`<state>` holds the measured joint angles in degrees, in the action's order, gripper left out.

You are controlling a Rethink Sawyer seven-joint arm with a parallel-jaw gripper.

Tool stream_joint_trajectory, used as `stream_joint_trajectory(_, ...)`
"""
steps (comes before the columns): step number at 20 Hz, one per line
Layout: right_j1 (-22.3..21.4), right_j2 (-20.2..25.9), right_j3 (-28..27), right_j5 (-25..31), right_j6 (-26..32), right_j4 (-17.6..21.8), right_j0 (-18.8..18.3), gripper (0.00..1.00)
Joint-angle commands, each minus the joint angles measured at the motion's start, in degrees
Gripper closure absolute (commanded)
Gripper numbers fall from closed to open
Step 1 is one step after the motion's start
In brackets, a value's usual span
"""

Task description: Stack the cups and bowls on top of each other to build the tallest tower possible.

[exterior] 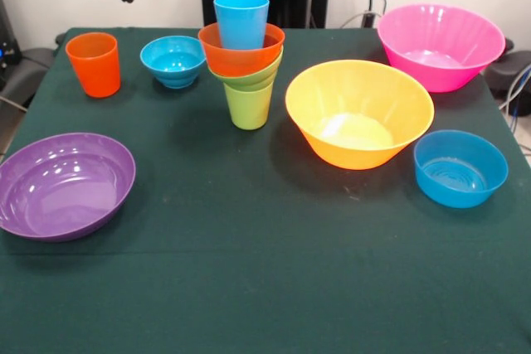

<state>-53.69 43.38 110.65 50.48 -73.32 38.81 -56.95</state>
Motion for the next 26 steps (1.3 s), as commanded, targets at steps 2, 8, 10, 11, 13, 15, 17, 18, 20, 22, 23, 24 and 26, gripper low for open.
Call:
stream_joint_trajectory(2, 3.42, -1.09, 3.22, -5.62, -0.07, 1.69, 1.04, 0.00)
stream_joint_trajectory(8, 5.26, -2.95, 0.88, -5.50, -0.90, 3.56, 2.22, 0.00)
stream_joint_trajectory(10, 5.56, -3.21, 0.33, -5.37, -0.65, 3.72, 2.35, 0.00)
stream_joint_trajectory(11, 6.11, -3.43, -0.25, -5.41, -0.51, 3.97, 2.43, 0.00)
stream_joint_trajectory(13, 7.30, -3.98, -1.55, -5.80, -0.47, 4.93, 2.78, 0.00)
stream_joint_trajectory(15, 8.76, -4.72, -3.42, -5.90, -0.62, 6.19, 3.56, 0.00)
stream_joint_trajectory(17, 9.77, -5.34, -4.84, -5.85, -0.51, 7.20, 4.07, 0.00)
stream_joint_trajectory(18, 10.15, -5.58, -5.44, -5.52, -0.34, 7.57, 4.29, 0.00)
stream_joint_trajectory(20, 11.02, -6.04, -6.75, -4.53, 0.28, 8.18, 4.72, 0.00)
stream_joint_trajectory(22, 11.57, -6.29, -7.90, -3.24, 1.28, 8.66, 5.00, 0.00)
stream_joint_trajectory(23, 11.77, -6.31, -8.39, -2.39, 2.22, 9.04, 5.15, 0.00)
stream_joint_trajectory(24, 12.04, -6.27, -8.82, -1.97, 3.00, 9.27, 5.27, 0.00)
stream_joint_trajectory(26, 12.39, -6.30, -9.38, -1.36, 5.07, 10.28, 5.43, 0.00)
